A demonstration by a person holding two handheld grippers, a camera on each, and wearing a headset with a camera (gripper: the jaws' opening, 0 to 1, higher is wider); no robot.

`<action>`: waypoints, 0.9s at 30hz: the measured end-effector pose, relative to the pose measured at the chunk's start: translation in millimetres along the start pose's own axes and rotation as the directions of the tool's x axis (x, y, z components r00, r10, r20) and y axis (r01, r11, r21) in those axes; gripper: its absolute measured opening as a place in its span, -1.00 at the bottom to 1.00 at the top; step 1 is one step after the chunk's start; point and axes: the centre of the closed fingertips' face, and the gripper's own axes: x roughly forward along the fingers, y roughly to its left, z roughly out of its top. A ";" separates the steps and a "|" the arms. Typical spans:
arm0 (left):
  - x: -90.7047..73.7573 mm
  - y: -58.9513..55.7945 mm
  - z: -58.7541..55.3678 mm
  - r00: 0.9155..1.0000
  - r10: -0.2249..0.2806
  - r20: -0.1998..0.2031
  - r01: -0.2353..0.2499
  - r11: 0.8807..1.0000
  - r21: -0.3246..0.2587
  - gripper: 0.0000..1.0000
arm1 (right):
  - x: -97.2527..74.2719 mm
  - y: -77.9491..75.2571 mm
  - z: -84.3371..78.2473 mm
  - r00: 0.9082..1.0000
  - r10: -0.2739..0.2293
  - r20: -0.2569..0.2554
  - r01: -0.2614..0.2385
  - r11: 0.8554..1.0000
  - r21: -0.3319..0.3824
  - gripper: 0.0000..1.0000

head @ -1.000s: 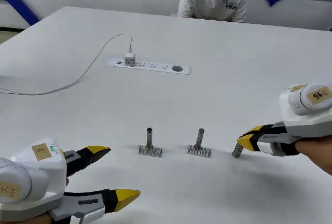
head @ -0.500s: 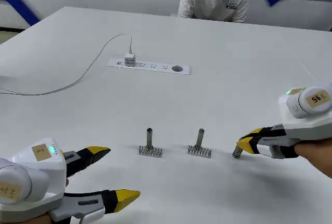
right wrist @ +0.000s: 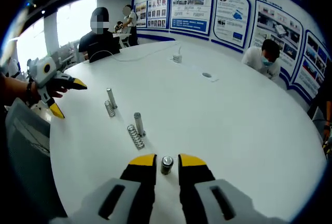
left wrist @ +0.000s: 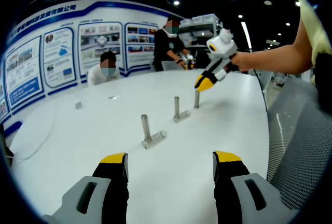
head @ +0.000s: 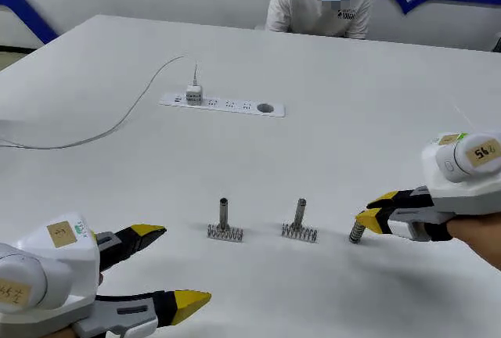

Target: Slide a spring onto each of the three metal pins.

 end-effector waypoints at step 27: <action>0.4 -2.0 -0.3 1.000 -0.003 0.000 0.003 1.000 0.003 0.33 | 31.6 42.5 11.6 0.994 0.103 -0.028 -0.105 0.989 -0.108 -0.64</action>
